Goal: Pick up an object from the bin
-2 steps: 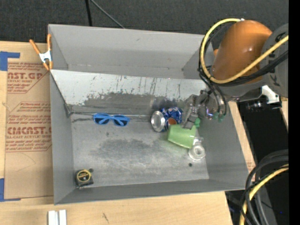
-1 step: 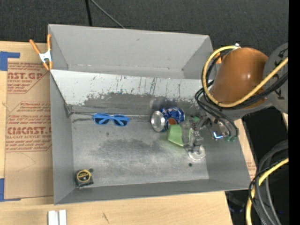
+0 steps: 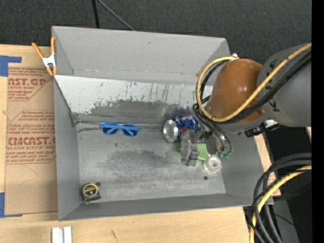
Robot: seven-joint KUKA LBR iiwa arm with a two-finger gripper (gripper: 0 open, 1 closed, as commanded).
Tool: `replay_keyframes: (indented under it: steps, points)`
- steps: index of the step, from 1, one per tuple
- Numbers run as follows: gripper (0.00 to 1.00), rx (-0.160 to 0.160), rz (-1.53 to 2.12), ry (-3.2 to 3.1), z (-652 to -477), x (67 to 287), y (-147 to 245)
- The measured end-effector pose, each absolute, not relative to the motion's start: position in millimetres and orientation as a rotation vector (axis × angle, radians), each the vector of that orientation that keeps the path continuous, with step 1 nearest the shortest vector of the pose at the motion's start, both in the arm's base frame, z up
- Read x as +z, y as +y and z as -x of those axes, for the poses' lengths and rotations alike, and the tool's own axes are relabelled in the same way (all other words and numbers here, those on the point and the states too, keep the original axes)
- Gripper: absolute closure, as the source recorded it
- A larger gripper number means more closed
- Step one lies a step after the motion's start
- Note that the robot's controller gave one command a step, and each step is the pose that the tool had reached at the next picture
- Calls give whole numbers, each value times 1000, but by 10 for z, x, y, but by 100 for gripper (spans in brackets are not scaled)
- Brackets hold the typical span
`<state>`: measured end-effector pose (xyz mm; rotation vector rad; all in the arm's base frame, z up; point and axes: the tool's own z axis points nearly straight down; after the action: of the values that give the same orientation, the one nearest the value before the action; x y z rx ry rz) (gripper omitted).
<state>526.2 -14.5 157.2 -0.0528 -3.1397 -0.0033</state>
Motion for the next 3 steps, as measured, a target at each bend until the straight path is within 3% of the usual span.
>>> replay_keyframes:
  steps: [1, 2, 3]
  points:
    - [0, -1, 54, -3142, -5267, 1582, -154]
    - [0, 1, -9, -3156, -5500, 766, -1009]
    - [100, -2, -16, -3144, -5465, 757, -970]
